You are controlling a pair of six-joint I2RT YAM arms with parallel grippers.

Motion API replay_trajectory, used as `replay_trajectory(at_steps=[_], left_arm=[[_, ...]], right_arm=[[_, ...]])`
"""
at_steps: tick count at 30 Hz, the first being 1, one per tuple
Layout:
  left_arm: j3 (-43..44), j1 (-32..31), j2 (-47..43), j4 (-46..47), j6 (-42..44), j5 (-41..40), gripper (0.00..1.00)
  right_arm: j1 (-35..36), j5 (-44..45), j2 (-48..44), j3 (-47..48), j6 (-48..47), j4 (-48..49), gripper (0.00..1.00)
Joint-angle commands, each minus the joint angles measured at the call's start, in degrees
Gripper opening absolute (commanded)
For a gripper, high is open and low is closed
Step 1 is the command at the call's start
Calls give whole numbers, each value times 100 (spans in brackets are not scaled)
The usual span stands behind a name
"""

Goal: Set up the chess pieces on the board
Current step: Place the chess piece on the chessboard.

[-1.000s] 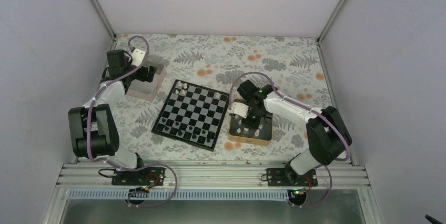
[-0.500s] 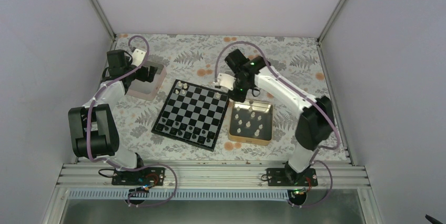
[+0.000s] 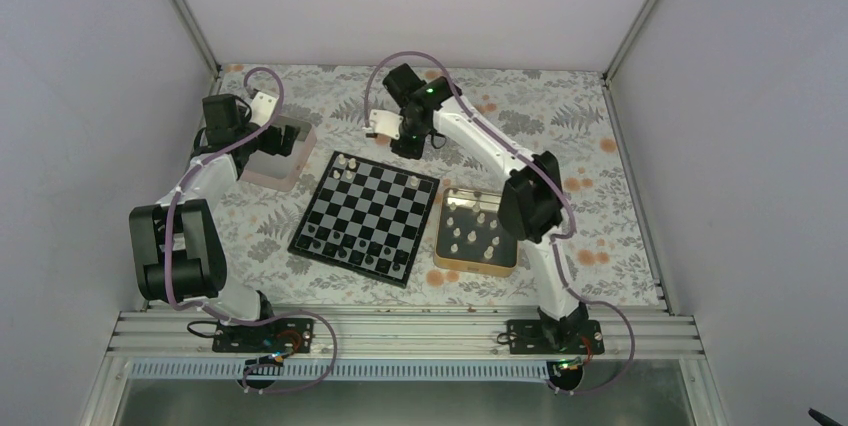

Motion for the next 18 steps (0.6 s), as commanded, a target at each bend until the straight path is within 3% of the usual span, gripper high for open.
replay_trajectory(at_steps=[1, 18], left_arm=[[-14, 35, 11, 96, 93, 205, 100], [-20, 35, 77, 105, 97, 304, 100]], right_arm=[[92, -116, 567, 551, -233, -315, 7], [288, -478, 1145, 747, -195, 325, 8]])
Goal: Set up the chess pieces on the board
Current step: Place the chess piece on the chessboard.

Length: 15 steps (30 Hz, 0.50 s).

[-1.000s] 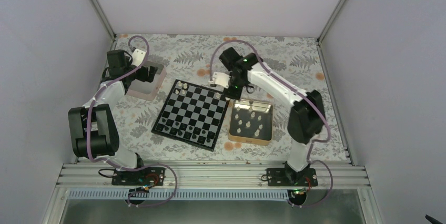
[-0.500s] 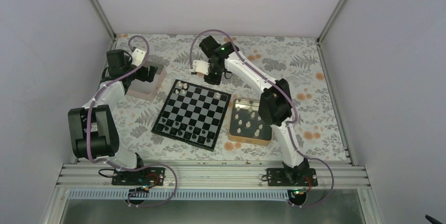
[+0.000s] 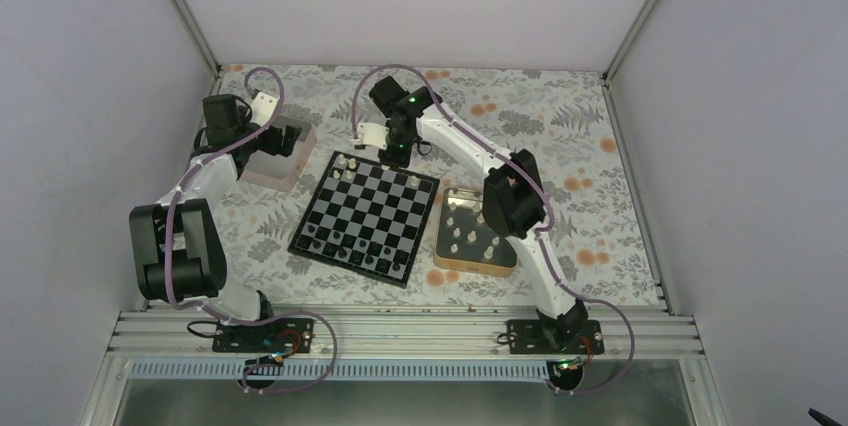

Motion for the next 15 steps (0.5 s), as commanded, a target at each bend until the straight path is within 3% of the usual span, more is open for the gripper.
replay_trajectory(at_steps=[1, 15], left_arm=[[-21, 36, 64, 106, 78, 171, 100], [-40, 39, 39, 96, 96, 209, 100]], right_arm=[[130, -195, 217, 184, -8, 338, 8], [183, -189, 532, 404, 39, 594, 8]])
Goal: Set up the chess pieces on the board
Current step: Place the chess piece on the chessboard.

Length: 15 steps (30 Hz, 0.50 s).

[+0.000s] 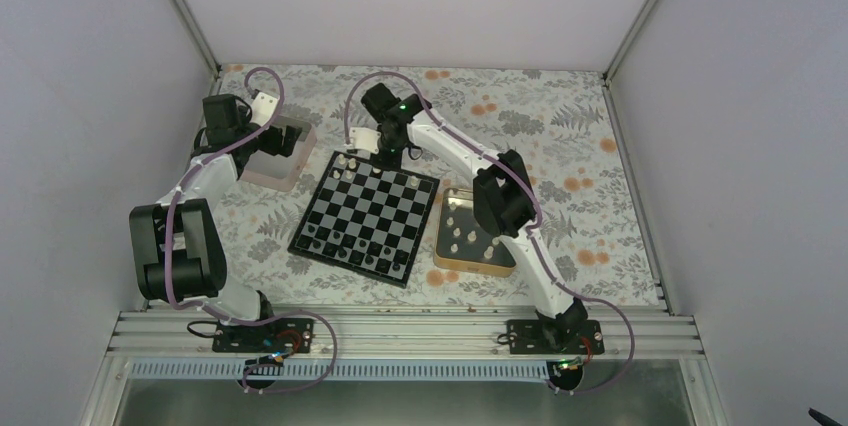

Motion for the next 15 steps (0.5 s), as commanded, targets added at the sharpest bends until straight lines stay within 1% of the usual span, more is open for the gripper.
replay_trajectory(at_steps=[1, 15], left_arm=[[-48, 43, 25, 101, 94, 162, 100], [-29, 41, 45, 70, 98, 214, 100]], right_arm=[[46, -142, 120, 235, 13, 118, 8], [63, -185, 198, 236, -62, -110, 8]])
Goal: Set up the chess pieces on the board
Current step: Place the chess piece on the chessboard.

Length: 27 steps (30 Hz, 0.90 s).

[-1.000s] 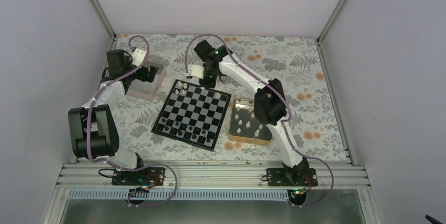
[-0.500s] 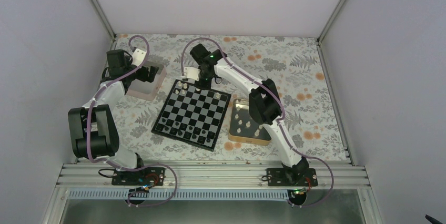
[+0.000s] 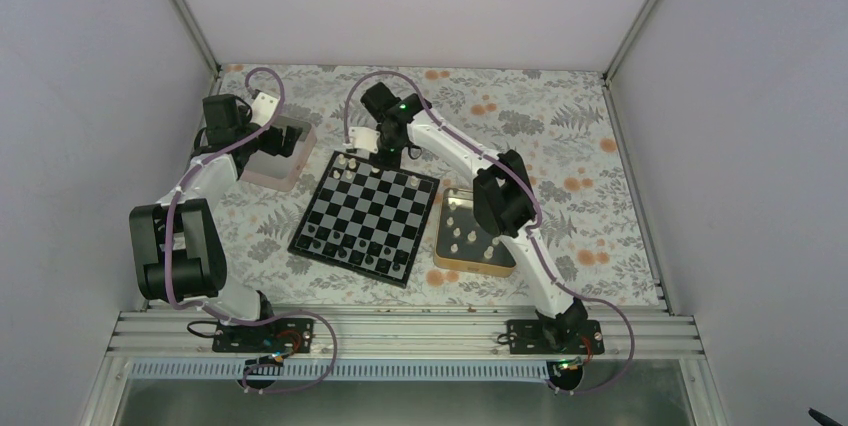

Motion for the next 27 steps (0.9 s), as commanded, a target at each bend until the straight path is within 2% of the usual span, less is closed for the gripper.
replay_trajectory(at_steps=[1, 10, 19, 27], left_arm=[[-21, 35, 47, 70, 54, 180, 100], [-20, 35, 46, 66, 63, 189, 100], [-29, 35, 51, 78, 67, 202, 100], [-46, 34, -2, 79, 61, 170, 100]], right_arm=[[63, -120, 188, 174, -64, -139, 8], [79, -124, 258, 170, -89, -151, 9], [81, -82, 168, 144, -50, -87, 23], [72, -69, 61, 131, -16, 0, 28]])
